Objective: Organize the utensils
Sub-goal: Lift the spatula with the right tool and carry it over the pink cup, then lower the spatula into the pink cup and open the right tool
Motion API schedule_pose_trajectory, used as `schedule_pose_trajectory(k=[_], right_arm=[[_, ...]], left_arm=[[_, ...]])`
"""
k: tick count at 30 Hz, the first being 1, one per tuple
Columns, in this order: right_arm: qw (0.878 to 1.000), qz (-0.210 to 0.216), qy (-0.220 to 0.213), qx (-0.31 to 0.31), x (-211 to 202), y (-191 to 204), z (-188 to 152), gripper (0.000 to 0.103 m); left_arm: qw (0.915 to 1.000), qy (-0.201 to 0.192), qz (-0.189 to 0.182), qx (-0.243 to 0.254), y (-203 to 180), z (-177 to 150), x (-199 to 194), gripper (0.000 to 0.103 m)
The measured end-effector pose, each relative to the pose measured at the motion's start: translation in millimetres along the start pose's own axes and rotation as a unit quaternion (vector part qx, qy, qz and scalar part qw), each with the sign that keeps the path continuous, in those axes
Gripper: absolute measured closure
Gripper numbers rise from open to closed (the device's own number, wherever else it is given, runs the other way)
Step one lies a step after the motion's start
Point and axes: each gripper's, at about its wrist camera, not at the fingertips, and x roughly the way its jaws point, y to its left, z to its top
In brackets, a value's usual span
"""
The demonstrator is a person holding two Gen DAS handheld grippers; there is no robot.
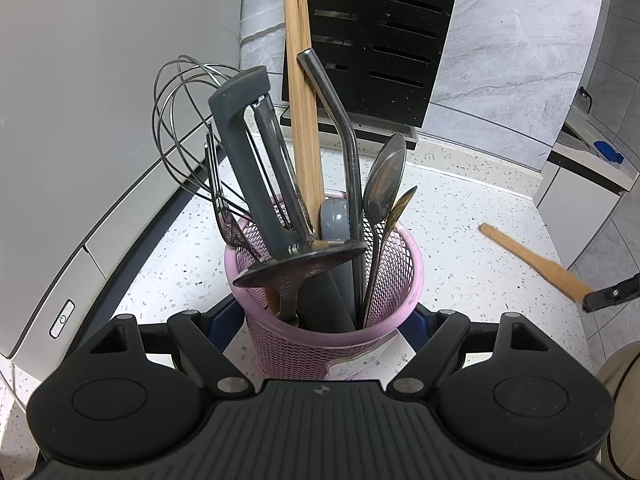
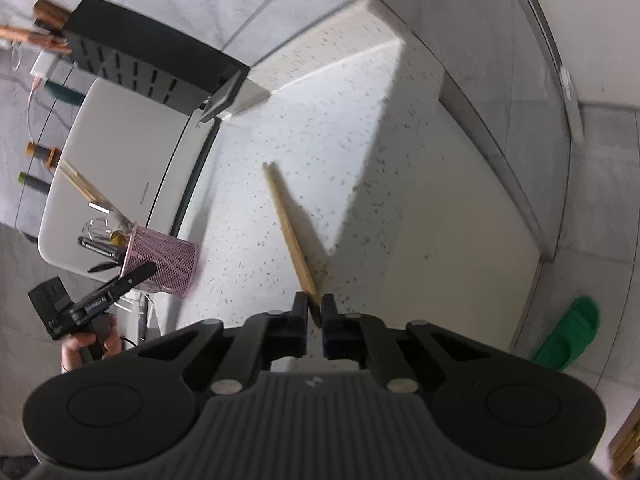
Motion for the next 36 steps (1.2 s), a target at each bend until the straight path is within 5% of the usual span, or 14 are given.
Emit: schedule_pose_trajectory(k=[10,36], right_arm=[[0.989,-0.048,-0.022,-0.141,-25,67,9,0.103],[0.914,-0.1,-0.029,-0.392,-17,269,43,0.103]], left_arm=[[1.0,-0.001,-0.001,0.0,0,0,0,0.01],[0.9994,-0.022,-0.025,0.0,10,-7,-3,0.009]])
